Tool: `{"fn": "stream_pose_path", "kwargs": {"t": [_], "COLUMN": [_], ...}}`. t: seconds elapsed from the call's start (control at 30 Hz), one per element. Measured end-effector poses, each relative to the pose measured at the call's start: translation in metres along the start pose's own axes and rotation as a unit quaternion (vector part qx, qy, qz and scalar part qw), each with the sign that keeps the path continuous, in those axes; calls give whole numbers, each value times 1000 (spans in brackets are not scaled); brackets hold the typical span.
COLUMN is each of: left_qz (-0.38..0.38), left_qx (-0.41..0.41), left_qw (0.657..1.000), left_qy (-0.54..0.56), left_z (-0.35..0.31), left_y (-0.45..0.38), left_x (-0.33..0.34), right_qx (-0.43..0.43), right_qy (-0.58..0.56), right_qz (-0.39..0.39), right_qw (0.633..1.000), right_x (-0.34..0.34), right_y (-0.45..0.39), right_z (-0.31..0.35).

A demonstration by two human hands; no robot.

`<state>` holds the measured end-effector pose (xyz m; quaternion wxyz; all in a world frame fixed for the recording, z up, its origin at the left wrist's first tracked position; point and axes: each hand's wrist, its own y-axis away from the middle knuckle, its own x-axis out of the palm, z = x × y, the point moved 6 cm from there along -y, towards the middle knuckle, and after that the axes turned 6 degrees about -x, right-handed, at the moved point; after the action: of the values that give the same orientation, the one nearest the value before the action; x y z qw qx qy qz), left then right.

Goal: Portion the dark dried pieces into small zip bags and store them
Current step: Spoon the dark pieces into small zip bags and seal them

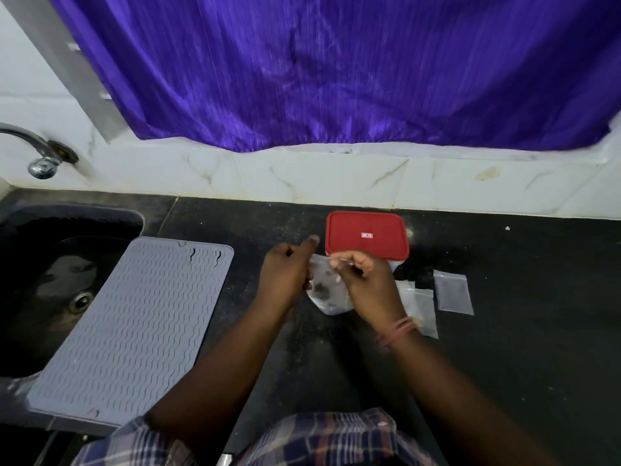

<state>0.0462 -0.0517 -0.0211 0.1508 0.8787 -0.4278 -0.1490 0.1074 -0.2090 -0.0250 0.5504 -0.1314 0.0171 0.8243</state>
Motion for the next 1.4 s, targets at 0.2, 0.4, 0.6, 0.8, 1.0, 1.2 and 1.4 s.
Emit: {"fn": "stream_pose_path", "kwargs": {"t": [0.2, 0.4, 0.6, 0.8, 1.0, 1.2, 1.4], "left_qz": [102, 101, 128, 153, 136, 135, 144], "left_qx": [80, 77, 73, 96, 127, 105, 62], "left_qw": [991, 992, 989, 983, 981, 985, 986], "left_qy": [-23, 3, -8, -37, -52, -28, 66], "left_z": [-15, -7, 3, 0, 0, 0, 2], "left_y": [26, 30, 34, 41, 48, 34, 22], "left_x": [2, 6, 14, 20, 24, 18, 18], "right_qx": [41, 38, 53, 34, 41, 56, 68], "right_qy": [-84, -91, -38, -75, -121, -139, -129], "right_qz": [6, 15, 2, 3, 8, -35, -79], "right_qw": [996, 995, 998, 997, 992, 988, 986], "right_x": [-14, -12, -26, -26, -15, -21, -32], "right_y": [-6, 7, 17, 26, 31, 27, 11], "right_z": [17, 15, 7, 15, 15, 5, 0]}}
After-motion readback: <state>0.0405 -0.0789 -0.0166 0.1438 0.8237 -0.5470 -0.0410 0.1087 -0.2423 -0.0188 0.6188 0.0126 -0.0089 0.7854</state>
